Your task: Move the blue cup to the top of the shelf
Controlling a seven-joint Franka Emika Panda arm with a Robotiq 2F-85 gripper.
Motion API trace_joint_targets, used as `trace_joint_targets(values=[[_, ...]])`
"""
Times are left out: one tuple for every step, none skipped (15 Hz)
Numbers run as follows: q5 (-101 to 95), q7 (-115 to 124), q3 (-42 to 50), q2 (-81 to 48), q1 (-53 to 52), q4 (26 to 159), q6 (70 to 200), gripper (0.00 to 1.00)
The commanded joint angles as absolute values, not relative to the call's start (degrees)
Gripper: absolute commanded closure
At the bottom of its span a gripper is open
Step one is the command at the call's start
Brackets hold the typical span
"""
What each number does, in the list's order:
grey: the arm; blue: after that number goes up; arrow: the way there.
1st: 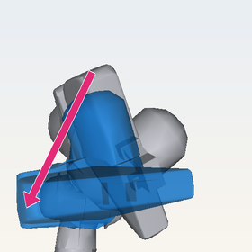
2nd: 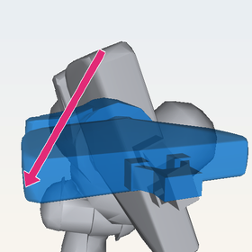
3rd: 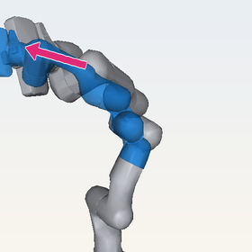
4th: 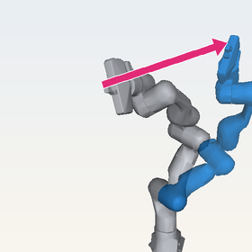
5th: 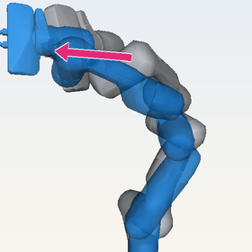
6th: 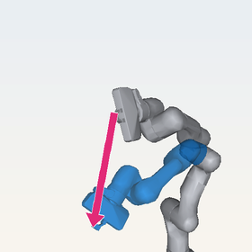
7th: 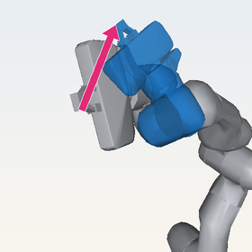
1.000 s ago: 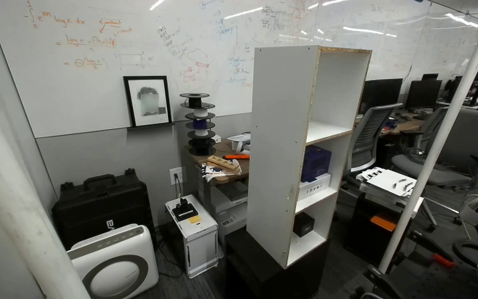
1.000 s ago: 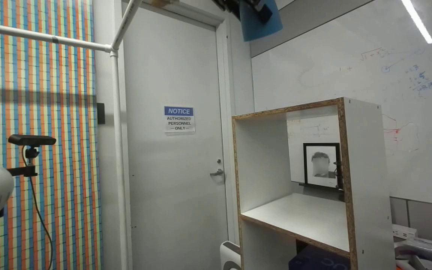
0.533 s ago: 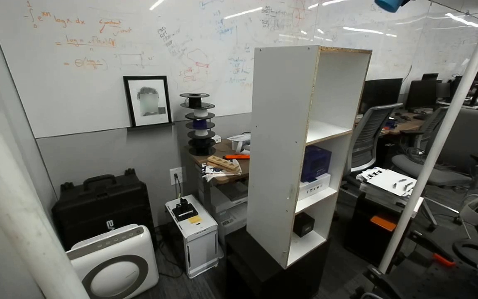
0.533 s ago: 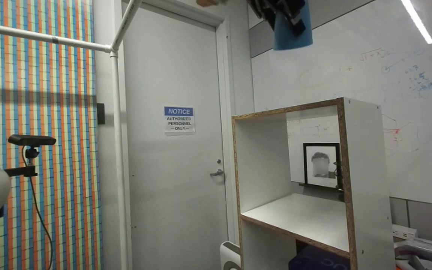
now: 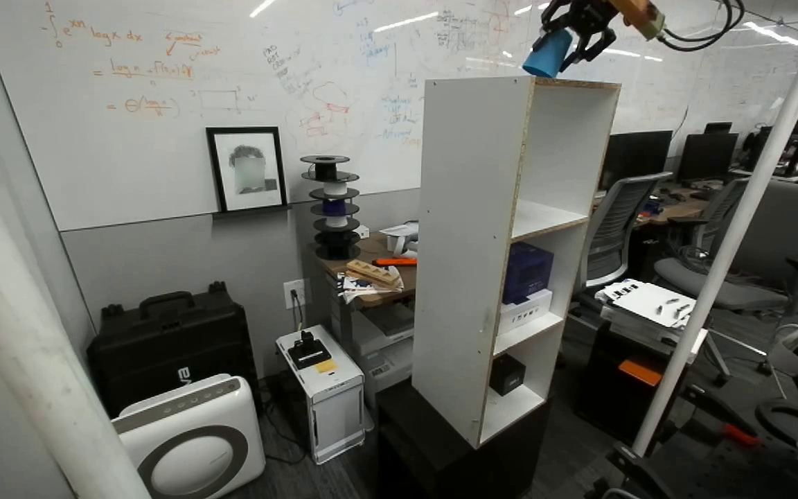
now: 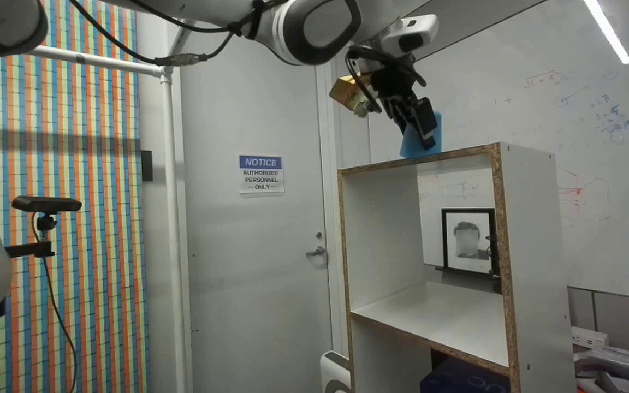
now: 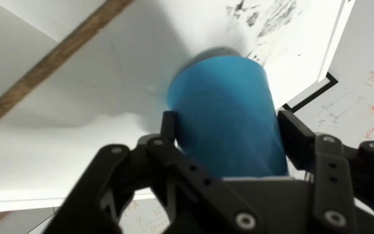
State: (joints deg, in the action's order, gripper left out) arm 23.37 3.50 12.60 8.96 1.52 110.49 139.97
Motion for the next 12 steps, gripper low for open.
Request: trace_joint_targets(values=[[19.1, 9.3, 8.9, 6.8, 3.0, 107.8, 137.1, 0.04], [16.8, 10.7, 8.2, 7.7, 3.2, 108.8, 136.2, 0.00], [15.0, 11.7, 7.7, 8.6, 3.4, 109.7, 134.5, 0.00], [13.5, 12.4, 7.4, 9.8, 3.6, 110.6, 132.5, 0.00], [12.3, 12.4, 7.2, 11.1, 3.8, 111.3, 131.3, 0.00], [12.1, 11.9, 7.2, 13.0, 3.9, 112.4, 129.5, 0.00], [12.2, 11.1, 7.2, 15.0, 3.9, 113.6, 127.4, 0.00], [12.5, 10.2, 7.4, 17.2, 4.0, 114.8, 125.1, 0.00], [12.6, 9.1, 7.5, 20.2, 4.1, 116.9, 122.9, 0.00], [12.8, 7.3, 8.2, 23.9, 4.5, 118.9, 119.1, 0.00], [12.9, 6.2, 8.4, 26.3, 4.7, 120.3, 115.7, 0.00], [12.6, 5.0, 8.6, 29.0, 5.0, 122.0, 111.1, 0.00]])
